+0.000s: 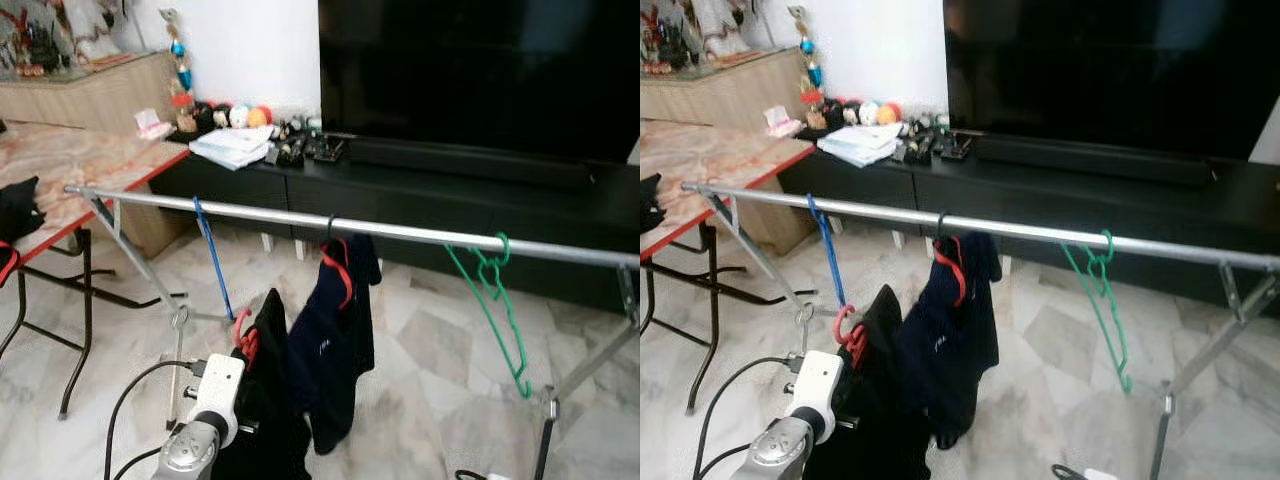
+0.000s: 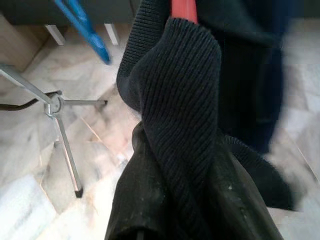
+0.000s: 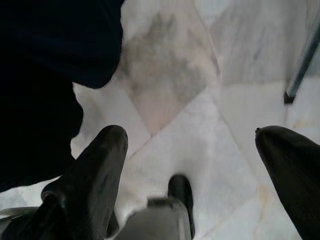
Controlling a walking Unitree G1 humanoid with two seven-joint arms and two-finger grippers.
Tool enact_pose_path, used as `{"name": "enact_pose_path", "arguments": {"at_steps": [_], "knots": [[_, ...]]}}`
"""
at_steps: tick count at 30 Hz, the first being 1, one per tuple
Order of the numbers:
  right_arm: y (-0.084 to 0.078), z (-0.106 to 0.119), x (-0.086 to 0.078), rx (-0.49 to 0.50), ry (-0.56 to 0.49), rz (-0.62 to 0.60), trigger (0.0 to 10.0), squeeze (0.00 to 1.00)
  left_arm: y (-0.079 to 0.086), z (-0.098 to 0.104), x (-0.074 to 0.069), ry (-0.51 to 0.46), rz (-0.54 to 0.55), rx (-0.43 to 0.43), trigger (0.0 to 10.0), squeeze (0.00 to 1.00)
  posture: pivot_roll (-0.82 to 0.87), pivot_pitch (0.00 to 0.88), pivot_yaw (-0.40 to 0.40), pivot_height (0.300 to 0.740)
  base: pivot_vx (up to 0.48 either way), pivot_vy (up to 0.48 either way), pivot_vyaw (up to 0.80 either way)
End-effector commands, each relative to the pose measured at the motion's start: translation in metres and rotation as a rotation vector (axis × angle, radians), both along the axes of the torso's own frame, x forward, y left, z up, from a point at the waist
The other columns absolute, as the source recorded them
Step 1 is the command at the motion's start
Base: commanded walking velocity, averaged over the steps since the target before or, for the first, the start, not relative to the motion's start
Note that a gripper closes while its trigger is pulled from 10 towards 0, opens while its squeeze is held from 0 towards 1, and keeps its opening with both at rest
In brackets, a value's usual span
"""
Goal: Hang hanger
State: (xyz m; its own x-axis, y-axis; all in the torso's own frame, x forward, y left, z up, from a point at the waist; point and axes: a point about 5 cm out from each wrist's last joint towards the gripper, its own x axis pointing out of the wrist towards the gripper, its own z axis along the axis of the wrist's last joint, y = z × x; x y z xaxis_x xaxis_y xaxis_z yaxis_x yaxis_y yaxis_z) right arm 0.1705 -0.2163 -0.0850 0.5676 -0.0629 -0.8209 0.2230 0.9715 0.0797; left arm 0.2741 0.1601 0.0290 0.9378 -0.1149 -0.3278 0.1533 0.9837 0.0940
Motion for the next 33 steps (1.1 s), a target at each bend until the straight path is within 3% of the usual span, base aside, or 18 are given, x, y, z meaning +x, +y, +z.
{"name": "enact_pose_path", "arguments": {"at_steps": [1,6,23,33], "knots": [[0.011,0.0,0.004,0.018,-0.004,0.026,10.0,0.0,0.009,0.008,0.004,-0.038,0.028,0.015,10.0,0.0,-0.06,0.0,0.049,0.74,0.315,0.0,0.0],[0.01,0.0,0.004,0.016,-0.002,0.043,10.0,0.0,0.012,0.013,0.009,-0.071,0.073,0.023,10.0,0.0,-0.06,0.0,0.047,0.74,0.312,0.0,0.0],[0.011,0.0,0.004,0.021,0.004,0.069,10.0,0.0,0.01,0.016,0.011,-0.094,0.067,0.01,10.0,0.0,-0.06,0.0,0.042,0.74,0.309,0.0,0.0],[0.01,0.0,0.004,0.016,0.006,0.08,10.0,0.0,0.014,0.022,0.011,-0.156,0.089,0.059,10.0,0.0,-0.06,0.0,0.037,0.74,0.0,0.0,0.0]]}}
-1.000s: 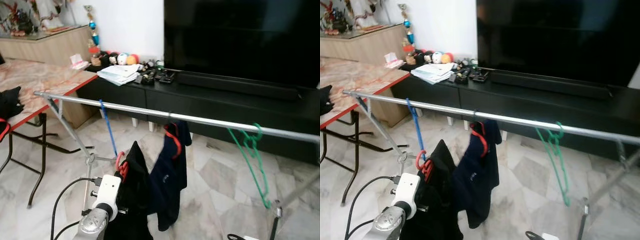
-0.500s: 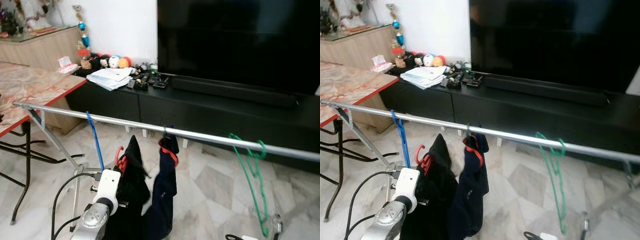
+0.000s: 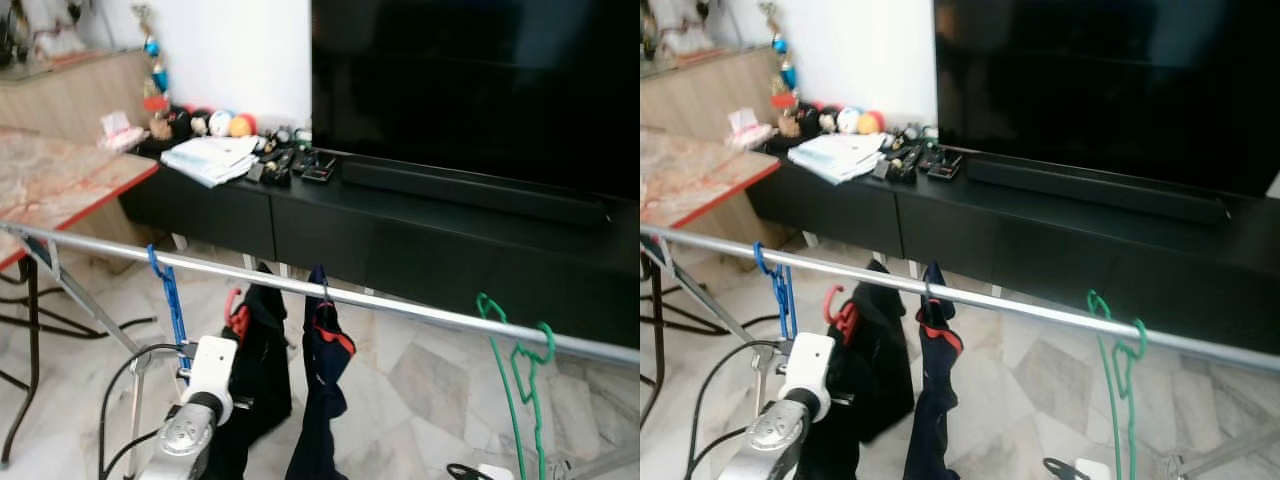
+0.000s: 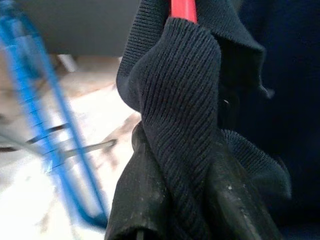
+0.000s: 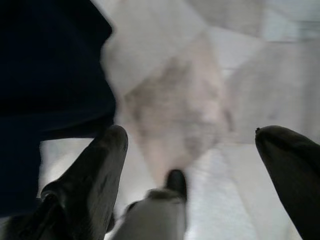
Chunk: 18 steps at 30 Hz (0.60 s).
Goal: Hang hanger
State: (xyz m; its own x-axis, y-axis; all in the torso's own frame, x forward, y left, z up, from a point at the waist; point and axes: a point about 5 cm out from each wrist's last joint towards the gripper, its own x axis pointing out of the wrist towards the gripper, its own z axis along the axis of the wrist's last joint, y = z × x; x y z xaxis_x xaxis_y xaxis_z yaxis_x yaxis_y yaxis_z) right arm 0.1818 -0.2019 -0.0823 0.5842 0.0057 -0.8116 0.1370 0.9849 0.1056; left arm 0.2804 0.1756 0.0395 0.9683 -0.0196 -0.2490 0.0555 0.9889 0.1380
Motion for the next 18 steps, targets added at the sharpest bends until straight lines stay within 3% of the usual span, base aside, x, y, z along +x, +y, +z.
{"name": "enact_pose_path", "arguments": {"at_steps": [1,8,18], "knots": [[-0.005,-0.003,-0.008,-0.009,0.024,-0.004,10.0,0.0,-0.001,0.012,0.005,-0.072,0.001,0.03,10.0,0.0,-0.06,0.0,0.036,0.74,0.0,0.0,0.0],[-0.005,-0.003,-0.008,-0.011,0.027,0.002,10.0,0.0,-0.006,0.015,0.011,-0.083,-0.002,0.028,10.0,0.0,-0.06,0.0,0.03,0.74,0.0,0.0,0.0],[-0.006,-0.002,-0.007,-0.015,0.028,0.011,10.0,0.0,-0.015,0.025,0.038,-0.075,-0.029,0.06,10.0,0.0,-0.07,0.0,0.016,0.74,0.0,0.0,0.0]]}}
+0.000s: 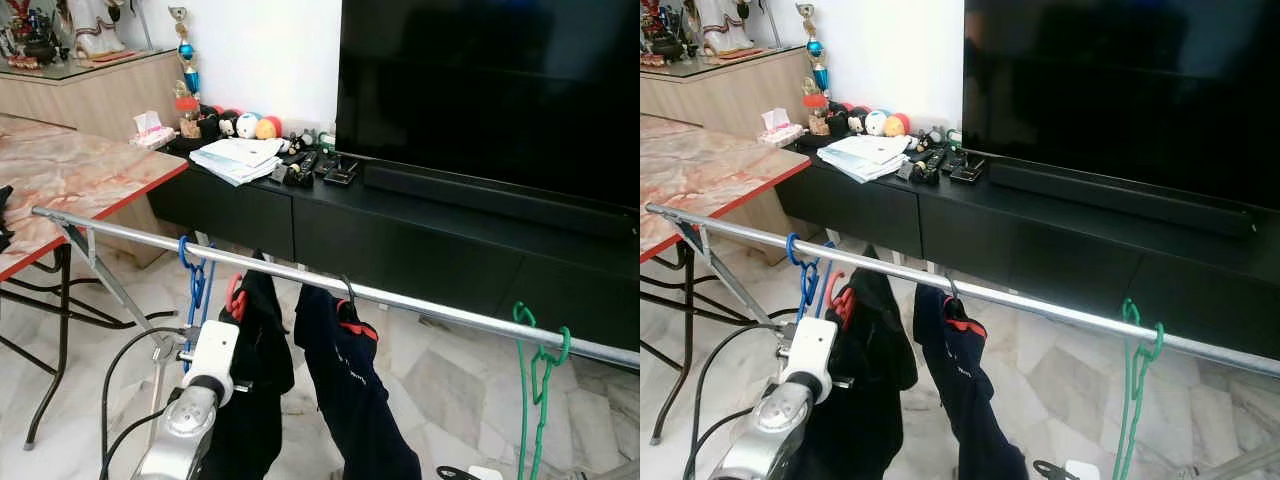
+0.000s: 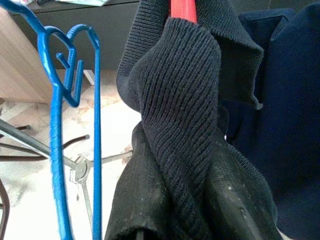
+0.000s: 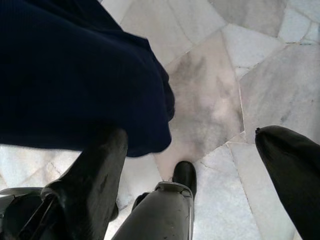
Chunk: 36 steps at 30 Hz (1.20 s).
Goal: Hang hanger
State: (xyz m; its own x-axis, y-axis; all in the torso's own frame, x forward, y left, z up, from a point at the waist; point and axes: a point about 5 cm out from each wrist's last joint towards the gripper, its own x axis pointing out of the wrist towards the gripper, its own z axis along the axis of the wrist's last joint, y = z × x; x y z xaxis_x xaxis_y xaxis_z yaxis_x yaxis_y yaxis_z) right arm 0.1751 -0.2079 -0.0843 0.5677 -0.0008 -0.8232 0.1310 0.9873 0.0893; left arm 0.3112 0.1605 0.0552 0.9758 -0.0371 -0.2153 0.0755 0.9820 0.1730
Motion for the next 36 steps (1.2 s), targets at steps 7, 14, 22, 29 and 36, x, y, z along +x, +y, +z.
{"name": "enact_pose_path", "arguments": {"at_steps": [7,14,22,29,36], "knots": [[-0.001,0.0,-0.001,-0.002,0.011,0.006,10.0,0.0,-0.005,0.012,0.021,-0.001,-0.028,0.046,10.0,0.0,-0.07,0.0,0.009,0.74,0.0,0.0,0.0],[-0.001,0.0,-0.001,-0.005,0.014,0.012,10.0,0.0,-0.014,0.022,0.039,0.026,-0.064,0.07,10.0,0.0,-0.08,0.0,0.008,0.74,0.0,0.0,0.0],[-0.002,0.0,-0.001,-0.007,0.016,0.014,10.0,0.0,-0.021,0.031,0.056,0.09,-0.056,0.081,10.0,0.0,-0.09,0.0,0.006,0.74,0.0,0.0,0.0],[-0.002,-0.001,-0.002,-0.005,0.018,0.013,10.0,0.0,-0.019,0.037,0.062,0.116,-0.027,0.031,10.0,0.0,-0.1,0.0,0.01,0.74,0.0,0.0,0.0],[-0.001,-0.001,-0.002,0.002,0.024,0.013,10.0,0.0,-0.015,0.024,0.057,0.223,-0.008,-0.016,10.0,0.0,-0.11,0.005,0.019,0.74,0.0,0.0,0.0]]}}
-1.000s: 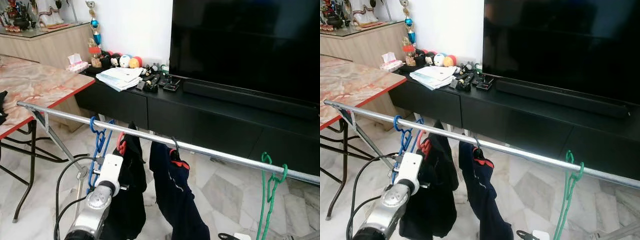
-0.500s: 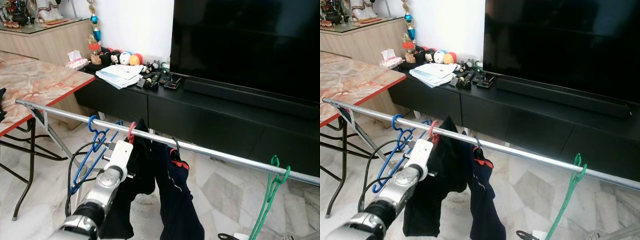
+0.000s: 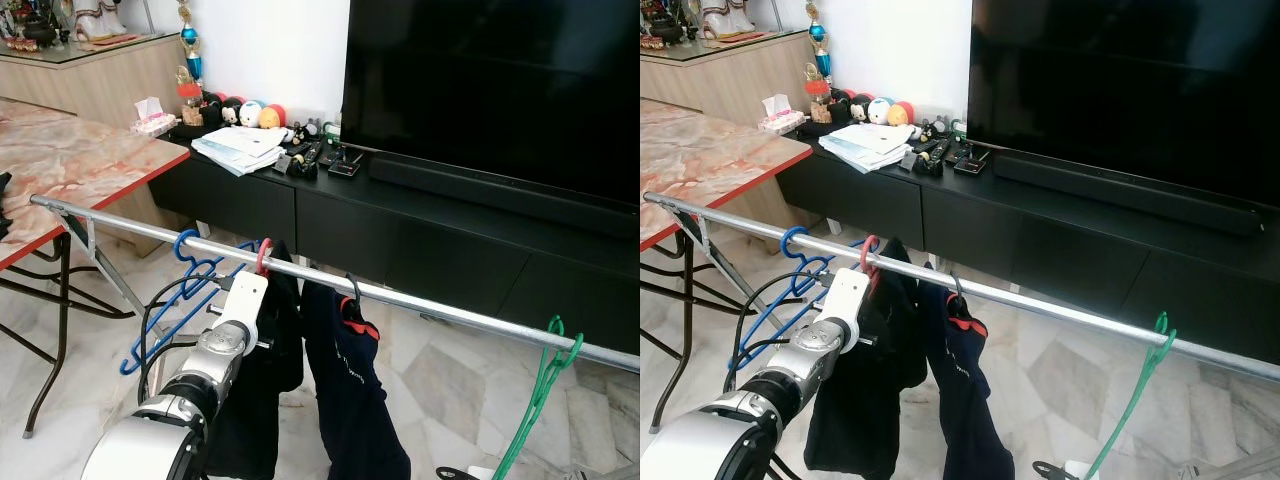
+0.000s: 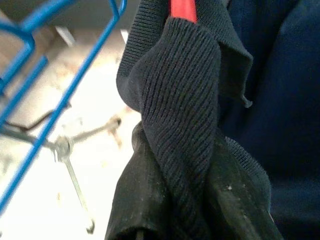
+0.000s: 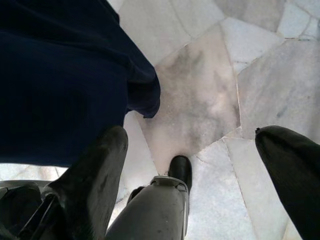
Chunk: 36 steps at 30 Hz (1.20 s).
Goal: Hang hanger
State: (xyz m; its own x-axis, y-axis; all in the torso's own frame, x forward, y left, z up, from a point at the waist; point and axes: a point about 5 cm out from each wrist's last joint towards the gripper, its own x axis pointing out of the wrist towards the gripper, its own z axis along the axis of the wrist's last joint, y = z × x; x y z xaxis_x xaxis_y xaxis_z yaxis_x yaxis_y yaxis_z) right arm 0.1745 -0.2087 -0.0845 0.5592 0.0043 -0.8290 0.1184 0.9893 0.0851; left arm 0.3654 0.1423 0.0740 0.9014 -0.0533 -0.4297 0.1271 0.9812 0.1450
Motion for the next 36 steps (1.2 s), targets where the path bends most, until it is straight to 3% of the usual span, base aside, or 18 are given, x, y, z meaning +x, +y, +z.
{"name": "enact_pose_path", "arguments": {"at_steps": [1,10,25,26,28,29,36], "knots": [[0.0,-0.001,-0.002,0.005,0.013,-0.001,10.0,0.0,0.003,0.005,0.003,-0.002,0.005,-0.008,10.0,0.0,-0.11,0.005,0.019,0.74,0.0,0.0,0.0],[0.002,-0.002,-0.002,0.015,0.019,0.001,10.0,0.0,0.001,-0.019,-0.012,0.074,-0.02,0.002,10.0,0.0,-0.1,0.001,0.024,0.74,0.0,0.0,0.0],[0.002,-0.002,-0.003,0.014,0.022,0.002,10.0,0.0,-0.001,-0.025,-0.019,0.0,-0.026,0.002,10.0,0.0,-0.09,0.0,0.021,0.74,0.0,0.0,0.0],[0.002,-0.002,-0.003,0.013,0.021,0.0,10.0,0.0,-0.001,-0.023,-0.019,-0.011,-0.024,-0.009,10.0,0.69,-0.09,0.0,0.022,0.74,0.0,0.0,0.0],[0.002,-0.002,-0.003,0.012,0.021,-0.001,10.0,0.0,-0.002,-0.023,-0.018,-0.017,-0.023,-0.015,10.0,0.69,-0.09,0.0,0.022,0.74,0.0,0.0,0.0],[0.002,-0.002,-0.003,0.012,0.021,-0.002,10.0,0.0,-0.002,-0.021,-0.017,-0.026,-0.022,-0.018,10.0,1.0,-0.09,0.0,0.022,0.74,0.0,0.0,0.0],[0.003,-0.002,-0.003,0.014,0.02,-0.003,10.0,0.0,-0.002,-0.016,-0.015,-0.066,-0.005,-0.021,10.0,1.0,-0.1,0.0,0.028,0.74,0.0,0.0,0.0]]}}
